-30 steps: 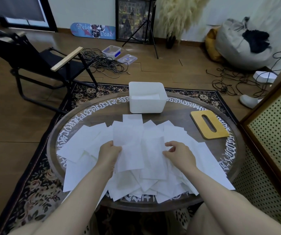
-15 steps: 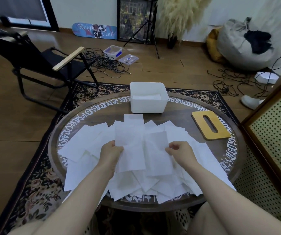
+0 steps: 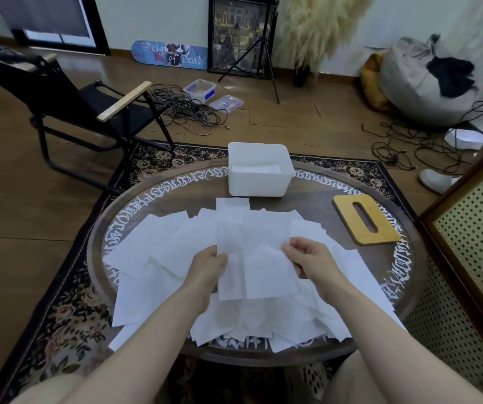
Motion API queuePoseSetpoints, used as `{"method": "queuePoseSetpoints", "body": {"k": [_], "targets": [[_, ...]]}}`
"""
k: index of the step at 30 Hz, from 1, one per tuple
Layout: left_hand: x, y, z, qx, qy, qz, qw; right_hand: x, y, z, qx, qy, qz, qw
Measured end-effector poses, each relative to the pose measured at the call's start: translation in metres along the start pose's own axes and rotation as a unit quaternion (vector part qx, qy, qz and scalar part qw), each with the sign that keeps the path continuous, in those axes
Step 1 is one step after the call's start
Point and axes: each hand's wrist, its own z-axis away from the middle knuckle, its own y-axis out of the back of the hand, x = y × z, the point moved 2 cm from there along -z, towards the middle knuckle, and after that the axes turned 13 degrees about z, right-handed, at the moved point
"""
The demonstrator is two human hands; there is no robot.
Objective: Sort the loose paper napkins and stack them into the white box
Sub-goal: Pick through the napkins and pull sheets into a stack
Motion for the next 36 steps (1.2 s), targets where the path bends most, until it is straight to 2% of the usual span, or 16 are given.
{"method": "queuePoseSetpoints", "body": {"k": [4, 9, 23, 30, 36], "targets": [[-0.001, -0.004, 0.002, -0.041, 0.013, 0.045, 0.998, -0.005, -0.014, 0.003, -0.002, 0.009, 0.01, 1.0], [0.002, 0.002, 0.003, -0.052, 0.004, 0.095, 0.994, -0.013, -0.029, 0.002, 0.003, 0.017, 0.024, 1.0], [0.017, 0.066, 0.015, -0.055, -0.035, 0.088, 0.994, -0.041, -0.088, 0.004, -0.01, 0.045, 0.046, 0.998], [0.016, 0.105, 0.017, -0.014, -0.113, 0.084, 0.99, -0.055, -0.127, 0.008, -0.047, 0.072, 0.065, 0.994], [0.015, 0.133, 0.016, 0.027, -0.139, 0.073, 0.987, -0.055, -0.153, 0.007, -0.067, 0.079, 0.086, 0.991]]}}
